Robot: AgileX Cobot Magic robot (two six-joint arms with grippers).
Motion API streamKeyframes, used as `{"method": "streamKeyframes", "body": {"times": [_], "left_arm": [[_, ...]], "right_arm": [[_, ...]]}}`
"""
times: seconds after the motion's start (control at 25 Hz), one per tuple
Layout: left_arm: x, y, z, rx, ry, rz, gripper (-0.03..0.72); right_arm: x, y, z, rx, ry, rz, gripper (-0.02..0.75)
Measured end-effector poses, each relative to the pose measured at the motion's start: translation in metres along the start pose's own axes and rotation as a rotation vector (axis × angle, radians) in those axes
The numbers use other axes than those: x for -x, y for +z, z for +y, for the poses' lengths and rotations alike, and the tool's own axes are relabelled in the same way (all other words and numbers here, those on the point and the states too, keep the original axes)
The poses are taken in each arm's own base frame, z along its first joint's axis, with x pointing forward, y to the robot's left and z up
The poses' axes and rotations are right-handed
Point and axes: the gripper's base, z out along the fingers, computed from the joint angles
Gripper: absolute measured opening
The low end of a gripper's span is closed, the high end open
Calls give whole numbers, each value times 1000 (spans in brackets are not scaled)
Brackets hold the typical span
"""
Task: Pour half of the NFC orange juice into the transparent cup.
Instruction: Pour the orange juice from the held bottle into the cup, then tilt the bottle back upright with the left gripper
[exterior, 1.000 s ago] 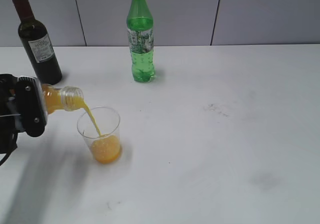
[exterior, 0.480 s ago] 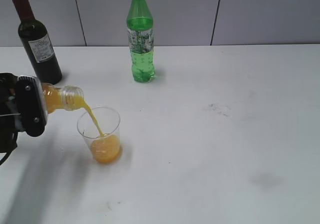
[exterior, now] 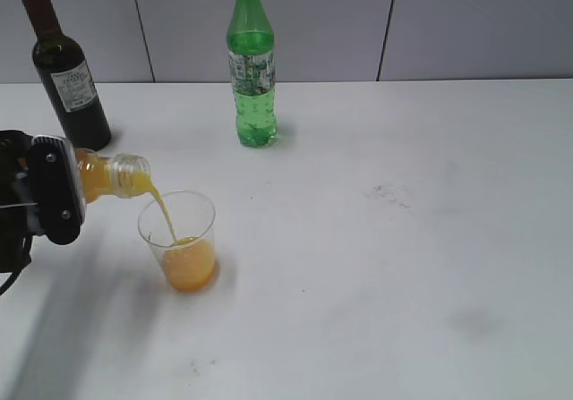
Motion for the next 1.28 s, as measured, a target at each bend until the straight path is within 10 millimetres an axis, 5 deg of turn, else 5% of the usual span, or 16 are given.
{"method": "streamKeyframes", "body": {"times": [1.28], "left_arm": [[-2, 0, 7, 73, 62, 24, 470]], "right_arm": [[0, 0, 0, 0, 0, 0, 573]]}}
